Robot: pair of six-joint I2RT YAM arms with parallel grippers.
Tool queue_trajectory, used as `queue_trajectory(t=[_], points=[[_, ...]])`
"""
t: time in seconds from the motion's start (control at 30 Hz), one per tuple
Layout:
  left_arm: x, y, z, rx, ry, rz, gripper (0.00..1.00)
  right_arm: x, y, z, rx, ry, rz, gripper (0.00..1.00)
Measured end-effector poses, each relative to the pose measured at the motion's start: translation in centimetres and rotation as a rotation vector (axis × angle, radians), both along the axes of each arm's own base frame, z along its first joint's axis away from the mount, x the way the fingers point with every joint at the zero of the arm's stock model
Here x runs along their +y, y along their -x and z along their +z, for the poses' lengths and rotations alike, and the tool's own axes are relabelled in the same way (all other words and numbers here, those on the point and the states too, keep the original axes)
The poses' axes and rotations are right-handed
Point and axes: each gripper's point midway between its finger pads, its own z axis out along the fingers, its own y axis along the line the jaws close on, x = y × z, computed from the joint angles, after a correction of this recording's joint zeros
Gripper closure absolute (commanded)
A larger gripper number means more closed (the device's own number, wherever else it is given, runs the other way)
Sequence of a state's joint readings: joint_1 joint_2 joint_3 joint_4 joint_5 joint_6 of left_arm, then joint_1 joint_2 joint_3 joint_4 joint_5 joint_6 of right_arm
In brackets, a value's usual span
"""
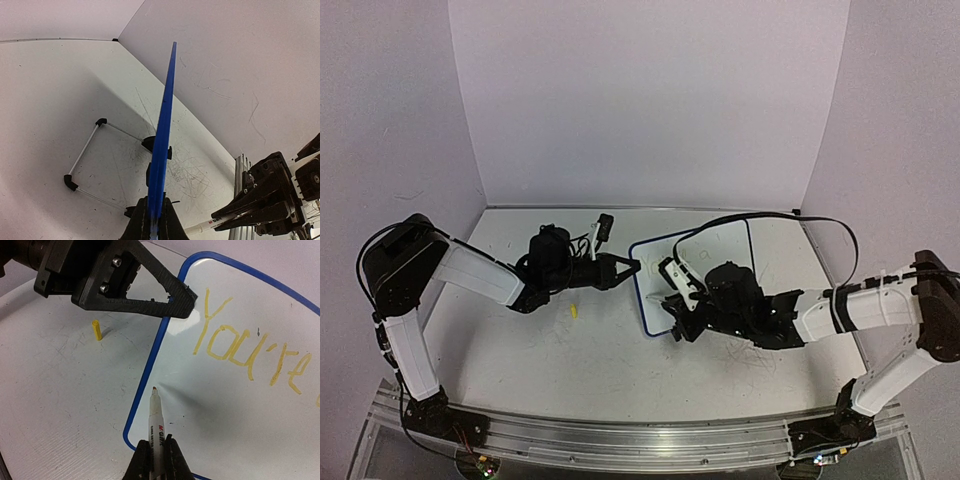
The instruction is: Write a sentence on the whiteboard
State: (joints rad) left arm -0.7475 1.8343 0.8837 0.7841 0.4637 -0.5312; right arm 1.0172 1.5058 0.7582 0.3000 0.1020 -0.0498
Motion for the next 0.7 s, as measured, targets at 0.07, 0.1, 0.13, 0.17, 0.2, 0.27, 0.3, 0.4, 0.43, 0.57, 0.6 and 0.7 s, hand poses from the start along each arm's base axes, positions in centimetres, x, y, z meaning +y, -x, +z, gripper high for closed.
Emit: queue_trajectory(t=[0.07, 0.1, 0.13, 0.17, 0.2, 0.27, 0.3, 0.4, 0.43, 0.57, 0.6, 0.7], points=[[0.01, 0.0, 0.0, 0.0, 0.0, -0.001, 1.0, -0.04, -0.09, -0.04, -0.002, 0.002, -0.005, 1.0], [0.01, 0.0, 0.0, 0.0, 0.0, -0.001, 1.0, -0.06, -0.14, -0.06, -0.003, 0.003, -0.008, 1.0], [0.01, 0.0, 0.0, 0.0, 0.0, -0.001, 1.0, -0.07, -0.2, -0.08, -0.005, 0.004, -0.011, 1.0], [0.0, 0.01, 0.0, 0.0, 0.0, -0.001, 1.0, -0.05, -0.28, -0.17, -0.005, 0.006, -0.014, 1.0], [0.0, 0.01, 0.0, 0.0, 0.0, -0.001, 1.0, 0.01, -0.35, -0.26, -0.005, 0.007, -0.015, 1.0], [0.0, 0.02, -0.01, 0.001, 0.0, -0.002, 1.0, 0.09, -0.47, -0.5, -0.004, 0.012, -0.019, 1.0], [0.0, 0.03, 0.0, 0.001, 0.0, -0.002, 1.0, 0.1, -0.52, -0.63, -0.004, 0.015, -0.02, 1.0], [0.0, 0.04, 0.0, 0.001, 0.0, -0.003, 1.0, 0.04, -0.63, -0.8, -0.005, 0.019, -0.027, 1.0], [-0.01, 0.04, 0.0, 0.0, 0.0, -0.003, 1.0, 0.01, -0.67, -0.79, -0.006, 0.02, -0.03, 1.0], [-0.01, 0.05, 0.0, 0.0, 0.0, -0.003, 1.0, -0.06, -0.73, -0.77, -0.007, 0.019, -0.039, 1.0], [-0.01, 0.05, 0.0, 0.0, 0.0, -0.003, 1.0, -0.07, -0.72, -0.77, -0.006, 0.018, -0.041, 1.0], [-0.01, 0.05, 0.0, 0.0, 0.0, -0.003, 1.0, -0.08, -0.71, -0.78, -0.004, 0.016, -0.047, 1.0]])
